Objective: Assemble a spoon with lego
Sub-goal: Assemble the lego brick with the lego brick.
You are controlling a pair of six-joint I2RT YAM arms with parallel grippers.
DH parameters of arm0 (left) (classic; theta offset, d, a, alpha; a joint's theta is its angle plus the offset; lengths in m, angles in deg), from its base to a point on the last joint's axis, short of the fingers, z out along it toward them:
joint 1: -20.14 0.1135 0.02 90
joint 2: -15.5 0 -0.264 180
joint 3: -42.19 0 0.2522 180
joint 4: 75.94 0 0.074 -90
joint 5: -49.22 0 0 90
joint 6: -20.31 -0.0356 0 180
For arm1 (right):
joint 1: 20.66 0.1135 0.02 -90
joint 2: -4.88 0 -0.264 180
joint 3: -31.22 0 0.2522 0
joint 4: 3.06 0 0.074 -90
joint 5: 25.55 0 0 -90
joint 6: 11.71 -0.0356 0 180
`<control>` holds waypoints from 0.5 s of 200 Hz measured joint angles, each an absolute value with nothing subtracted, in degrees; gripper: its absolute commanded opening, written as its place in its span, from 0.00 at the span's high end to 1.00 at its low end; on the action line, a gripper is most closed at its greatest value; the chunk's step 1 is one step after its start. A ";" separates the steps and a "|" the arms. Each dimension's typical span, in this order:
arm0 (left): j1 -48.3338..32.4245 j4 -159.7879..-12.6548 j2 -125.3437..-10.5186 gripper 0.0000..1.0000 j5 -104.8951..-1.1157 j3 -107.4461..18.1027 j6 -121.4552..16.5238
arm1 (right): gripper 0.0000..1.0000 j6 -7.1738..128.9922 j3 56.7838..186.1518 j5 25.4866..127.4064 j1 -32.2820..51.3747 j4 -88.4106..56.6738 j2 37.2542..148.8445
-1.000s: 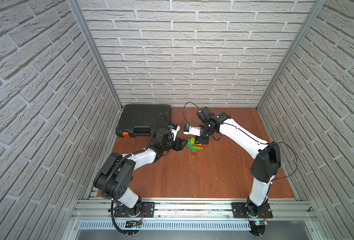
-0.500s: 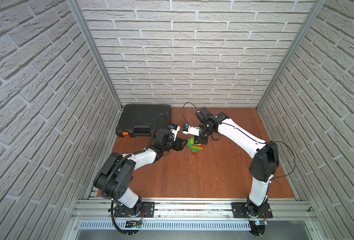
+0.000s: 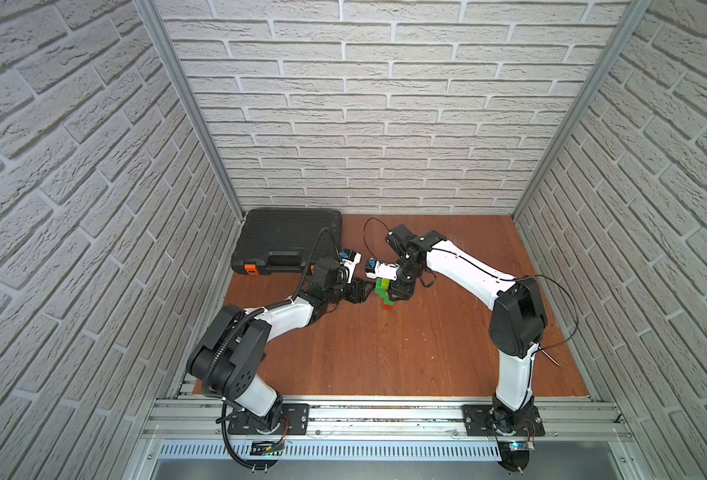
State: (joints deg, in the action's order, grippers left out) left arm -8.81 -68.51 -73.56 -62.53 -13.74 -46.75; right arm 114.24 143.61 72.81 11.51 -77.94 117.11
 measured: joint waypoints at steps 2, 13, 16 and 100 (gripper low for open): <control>-8.78 -68.56 -73.51 0.33 -62.53 -13.74 -46.75 | 0.37 114.17 143.61 72.81 11.51 -77.94 117.04; -8.72 -68.82 -73.38 0.33 -62.53 -13.74 -46.86 | 0.33 113.89 143.67 72.70 11.51 -77.85 116.74; -8.65 -68.86 -73.32 0.33 -62.53 -13.74 -46.92 | 0.32 113.87 143.69 72.68 11.51 -77.85 116.74; -4.65 -77.12 -67.59 0.24 -61.03 -13.74 -51.40 | 0.09 112.95 143.85 71.71 11.62 -77.57 115.51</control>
State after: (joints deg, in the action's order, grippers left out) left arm -4.65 -77.12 -67.59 -61.03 -13.74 -51.40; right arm 112.95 143.85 71.71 11.62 -77.57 115.51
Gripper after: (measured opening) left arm 0.753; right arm 0.907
